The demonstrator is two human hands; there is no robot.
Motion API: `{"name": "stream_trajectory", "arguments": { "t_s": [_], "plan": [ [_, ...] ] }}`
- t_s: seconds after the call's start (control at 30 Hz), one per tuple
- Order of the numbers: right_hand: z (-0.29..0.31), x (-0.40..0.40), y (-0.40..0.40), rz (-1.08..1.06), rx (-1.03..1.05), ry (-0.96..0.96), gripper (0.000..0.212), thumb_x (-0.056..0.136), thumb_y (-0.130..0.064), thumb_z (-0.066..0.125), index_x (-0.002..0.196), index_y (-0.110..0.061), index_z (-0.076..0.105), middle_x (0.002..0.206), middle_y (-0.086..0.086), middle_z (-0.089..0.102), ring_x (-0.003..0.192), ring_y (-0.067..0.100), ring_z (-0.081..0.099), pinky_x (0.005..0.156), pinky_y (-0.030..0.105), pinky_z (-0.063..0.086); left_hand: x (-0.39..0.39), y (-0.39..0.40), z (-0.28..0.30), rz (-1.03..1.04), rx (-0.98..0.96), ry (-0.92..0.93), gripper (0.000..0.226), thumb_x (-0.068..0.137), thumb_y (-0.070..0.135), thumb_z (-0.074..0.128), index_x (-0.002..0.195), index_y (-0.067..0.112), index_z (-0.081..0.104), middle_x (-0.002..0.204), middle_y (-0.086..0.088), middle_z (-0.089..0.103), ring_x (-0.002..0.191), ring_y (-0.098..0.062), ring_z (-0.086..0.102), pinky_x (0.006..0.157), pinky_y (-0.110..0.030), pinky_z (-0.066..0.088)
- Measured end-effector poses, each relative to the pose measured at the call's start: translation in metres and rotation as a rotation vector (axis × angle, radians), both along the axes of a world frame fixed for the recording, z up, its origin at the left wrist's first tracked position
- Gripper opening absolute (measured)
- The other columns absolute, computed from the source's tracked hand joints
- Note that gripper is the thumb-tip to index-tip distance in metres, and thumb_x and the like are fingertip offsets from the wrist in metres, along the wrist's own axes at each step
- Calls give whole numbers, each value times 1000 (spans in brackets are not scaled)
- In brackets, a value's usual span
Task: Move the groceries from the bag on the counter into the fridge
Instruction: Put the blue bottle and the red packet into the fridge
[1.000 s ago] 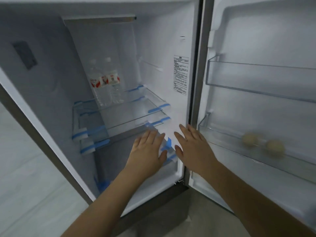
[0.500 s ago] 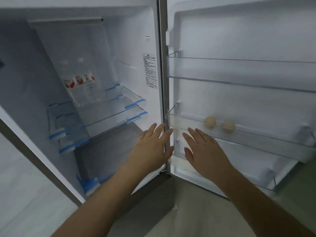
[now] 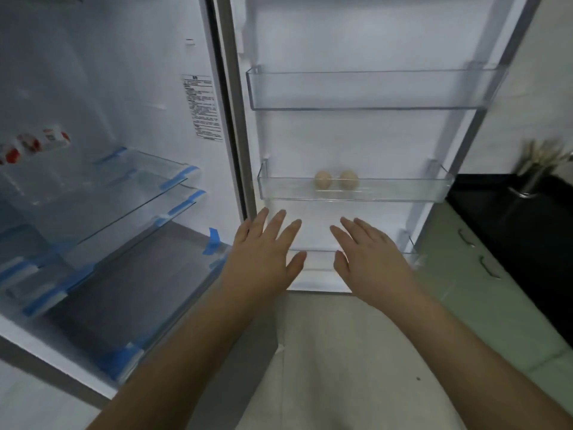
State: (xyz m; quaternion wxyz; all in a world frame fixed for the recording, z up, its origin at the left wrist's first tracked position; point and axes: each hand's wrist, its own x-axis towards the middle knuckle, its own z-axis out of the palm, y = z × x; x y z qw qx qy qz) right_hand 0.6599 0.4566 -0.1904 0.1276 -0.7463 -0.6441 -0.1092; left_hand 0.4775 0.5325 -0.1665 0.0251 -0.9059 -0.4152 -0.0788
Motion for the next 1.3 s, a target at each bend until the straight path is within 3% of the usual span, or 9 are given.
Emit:
{"name": "stream_trajectory", "arguments": {
  "t_s": [0.17, 0.33, 0.4, 0.5, 0.6, 0.77, 0.93, 1.1, 1.3],
  "plan": [
    [3, 1, -60, -182, -5, 7, 53, 86, -32, 34, 127, -11, 61, 131, 13, 60, 121, 34, 56, 97, 48, 45, 23, -26, -8, -199, 52, -56, 74, 88, 64, 2, 152, 33, 20, 162, 0, 16, 150, -24, 7, 115, -40, -6],
    [14, 17, -132, -389, -26, 14, 52, 87, -33, 34, 125, -10, 60, 129, 12, 62, 119, 32, 57, 98, 46, 45, 71, -70, 0, -428, 78, -136, 64, 93, 56, 20, 145, 25, 43, 153, -6, 38, 144, -29, 27, 115, -48, 18],
    [20, 26, -164, -472, -9, 0, 53, 87, -34, 33, 124, -9, 61, 126, 13, 63, 118, 32, 58, 99, 45, 45, 90, -92, 4, -510, 79, -141, 67, 92, 58, 15, 146, 27, 39, 156, -4, 34, 146, -27, 22, 116, -47, 15],
    [30, 34, -214, -596, -56, -9, 59, 90, -37, 24, 136, -11, 51, 142, 11, 51, 134, 28, 44, 111, 42, 31, 118, -129, 11, -629, 66, -119, 72, 89, 60, 6, 149, 30, 31, 160, -1, 24, 148, -24, 12, 118, -45, 8],
    [32, 42, -271, -720, -90, -7, 54, 98, -35, 27, 149, -18, 31, 157, 4, 28, 146, 21, 21, 118, 36, 12, 146, -175, 19, -746, 72, -132, 61, 95, 57, 20, 148, 29, 31, 159, -2, 26, 147, -24, 14, 118, -46, 11],
    [33, 41, -381, -946, -91, -14, 53, 98, -36, 31, 148, -18, 35, 156, 5, 32, 145, 22, 25, 117, 38, 16, 187, -274, 24, -957, 64, -85, 62, 96, 58, 17, 152, 32, 19, 162, 1, 14, 149, -22, 5, 119, -45, 8],
    [34, 25, -503, -1151, -85, 4, 62, 91, -41, 19, 141, -16, 47, 147, 6, 46, 139, 25, 38, 113, 41, 27, 206, -387, 21, -1146, 104, -74, 67, 92, 60, 11, 151, 31, 25, 161, 0, 20, 149, -23, 8, 119, -44, 7],
    [31, -4, -616, -1306, -73, 16, 61, 91, -41, 20, 138, -15, 50, 146, 7, 48, 137, 26, 41, 112, 41, 29, 210, -501, 18, -1304, 106, -95, 70, 90, 60, 9, 148, 30, 32, 159, 0, 27, 148, -23, 14, 118, -43, 10],
    [28, -38, -729, -1444, -84, 42, 53, 100, -38, 28, 150, -21, 29, 158, 2, 27, 146, 21, 20, 118, 36, 13, 210, -615, 19, -1490, 68, -102, 69, 93, 58, 8, 151, 26, 25, 161, -2, 20, 149, -20, 7, 120, -38, 9]
  ]
}}
